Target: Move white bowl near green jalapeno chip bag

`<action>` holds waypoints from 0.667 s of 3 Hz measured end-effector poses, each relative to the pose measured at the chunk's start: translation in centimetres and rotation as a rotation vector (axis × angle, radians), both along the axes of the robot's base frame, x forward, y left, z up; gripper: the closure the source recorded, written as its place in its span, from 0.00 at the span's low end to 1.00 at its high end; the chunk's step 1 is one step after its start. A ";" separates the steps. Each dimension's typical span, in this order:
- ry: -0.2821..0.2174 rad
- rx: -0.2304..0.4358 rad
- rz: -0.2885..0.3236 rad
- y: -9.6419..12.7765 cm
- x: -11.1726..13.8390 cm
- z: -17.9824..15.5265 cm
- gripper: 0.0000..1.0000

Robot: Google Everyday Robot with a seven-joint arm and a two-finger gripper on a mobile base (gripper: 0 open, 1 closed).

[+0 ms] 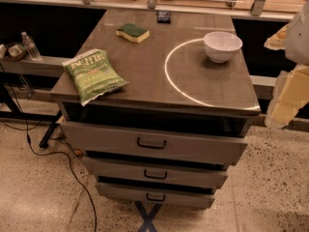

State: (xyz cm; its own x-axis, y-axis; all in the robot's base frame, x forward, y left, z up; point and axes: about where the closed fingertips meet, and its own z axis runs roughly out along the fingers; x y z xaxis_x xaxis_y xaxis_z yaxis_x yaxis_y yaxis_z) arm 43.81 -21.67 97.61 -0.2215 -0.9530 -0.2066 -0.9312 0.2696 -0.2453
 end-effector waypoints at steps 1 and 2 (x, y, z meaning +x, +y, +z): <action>0.000 0.000 0.000 0.0 0.0 0.0 0.00; -0.055 0.034 -0.008 -1.9 3.5 -0.1 0.00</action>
Offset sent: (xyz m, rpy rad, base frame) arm 0.0952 -0.0551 -0.0054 0.0942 -0.1354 -0.0245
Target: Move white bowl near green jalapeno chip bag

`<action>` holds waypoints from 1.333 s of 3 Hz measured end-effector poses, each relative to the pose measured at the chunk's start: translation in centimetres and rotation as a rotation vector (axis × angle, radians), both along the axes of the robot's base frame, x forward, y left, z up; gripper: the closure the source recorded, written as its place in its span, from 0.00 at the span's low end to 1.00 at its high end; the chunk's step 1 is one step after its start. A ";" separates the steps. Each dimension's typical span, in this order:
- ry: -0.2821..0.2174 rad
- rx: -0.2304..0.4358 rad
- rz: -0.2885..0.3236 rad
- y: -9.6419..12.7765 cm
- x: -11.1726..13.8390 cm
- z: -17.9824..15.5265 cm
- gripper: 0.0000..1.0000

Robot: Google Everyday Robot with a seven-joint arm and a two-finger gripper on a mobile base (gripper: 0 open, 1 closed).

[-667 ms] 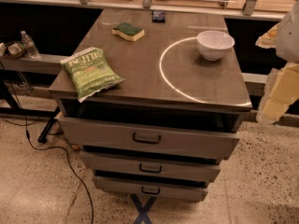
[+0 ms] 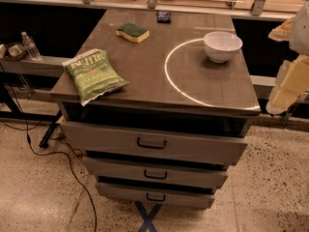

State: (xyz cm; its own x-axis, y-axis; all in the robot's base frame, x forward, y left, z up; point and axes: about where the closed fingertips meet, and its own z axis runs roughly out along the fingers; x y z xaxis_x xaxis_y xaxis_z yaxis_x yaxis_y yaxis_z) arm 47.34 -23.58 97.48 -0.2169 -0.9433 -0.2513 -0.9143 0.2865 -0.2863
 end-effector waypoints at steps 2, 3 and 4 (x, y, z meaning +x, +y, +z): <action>-0.196 0.163 -0.011 -4.9 18.4 -3.0 0.00; -0.228 0.213 -0.007 -3.5 24.2 -5.6 0.00; -0.208 0.222 -0.003 -2.5 26.3 -7.5 0.00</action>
Offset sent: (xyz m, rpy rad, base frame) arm 0.2487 -0.0792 -0.0186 0.2327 -0.2868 -0.0216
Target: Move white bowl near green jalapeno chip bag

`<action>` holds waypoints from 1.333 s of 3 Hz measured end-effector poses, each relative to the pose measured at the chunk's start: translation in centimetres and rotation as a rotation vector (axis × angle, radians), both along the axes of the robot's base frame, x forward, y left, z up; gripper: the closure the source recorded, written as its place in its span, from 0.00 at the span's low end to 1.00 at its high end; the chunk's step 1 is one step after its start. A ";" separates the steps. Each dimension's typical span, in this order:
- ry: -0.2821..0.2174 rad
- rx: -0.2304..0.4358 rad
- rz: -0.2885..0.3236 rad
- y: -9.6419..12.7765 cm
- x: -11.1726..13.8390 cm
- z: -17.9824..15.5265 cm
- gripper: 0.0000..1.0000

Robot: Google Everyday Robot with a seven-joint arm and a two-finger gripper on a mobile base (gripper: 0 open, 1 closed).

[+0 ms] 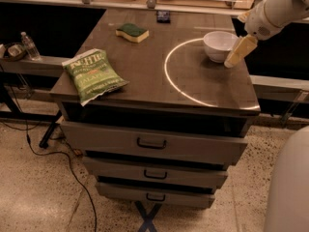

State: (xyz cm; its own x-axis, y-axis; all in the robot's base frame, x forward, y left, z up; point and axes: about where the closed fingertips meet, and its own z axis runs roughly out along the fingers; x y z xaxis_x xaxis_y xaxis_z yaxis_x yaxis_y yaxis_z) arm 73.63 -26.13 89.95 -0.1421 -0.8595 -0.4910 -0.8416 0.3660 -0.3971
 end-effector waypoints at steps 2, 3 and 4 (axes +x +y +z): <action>0.081 -0.007 0.036 1.8 0.0 -2.7 0.23; 0.100 -0.009 0.044 2.1 -0.5 -3.2 0.46; 0.118 -0.015 0.052 2.4 -1.1 -3.7 0.69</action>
Offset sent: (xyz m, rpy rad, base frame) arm -0.0046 0.0179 -0.0262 -0.0124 0.1029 0.0436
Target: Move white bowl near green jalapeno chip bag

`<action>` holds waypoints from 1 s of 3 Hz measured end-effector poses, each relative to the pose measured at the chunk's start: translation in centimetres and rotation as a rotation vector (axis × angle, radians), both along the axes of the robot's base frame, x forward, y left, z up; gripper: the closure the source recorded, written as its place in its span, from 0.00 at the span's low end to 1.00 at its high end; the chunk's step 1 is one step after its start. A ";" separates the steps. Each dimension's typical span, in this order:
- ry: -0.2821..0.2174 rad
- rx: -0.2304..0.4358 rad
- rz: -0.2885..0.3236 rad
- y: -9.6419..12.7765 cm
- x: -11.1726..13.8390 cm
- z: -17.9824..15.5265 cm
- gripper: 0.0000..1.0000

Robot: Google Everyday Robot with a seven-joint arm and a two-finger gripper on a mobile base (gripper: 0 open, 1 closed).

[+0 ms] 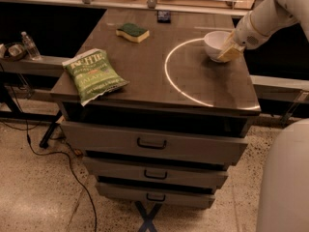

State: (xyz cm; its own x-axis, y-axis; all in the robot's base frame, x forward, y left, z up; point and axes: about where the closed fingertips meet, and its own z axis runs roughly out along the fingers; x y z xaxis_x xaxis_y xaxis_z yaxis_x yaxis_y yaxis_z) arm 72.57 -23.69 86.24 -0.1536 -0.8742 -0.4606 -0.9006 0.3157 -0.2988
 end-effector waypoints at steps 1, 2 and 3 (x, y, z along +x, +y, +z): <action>-0.030 -0.006 0.044 1.3 -1.0 1.6 0.93; -0.136 -0.039 0.130 3.4 -2.8 6.4 1.00; -0.136 -0.039 0.143 4.0 -2.6 6.2 1.00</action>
Offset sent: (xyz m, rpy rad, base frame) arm -0.0592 0.0548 0.1302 -0.0863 -0.2877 0.2296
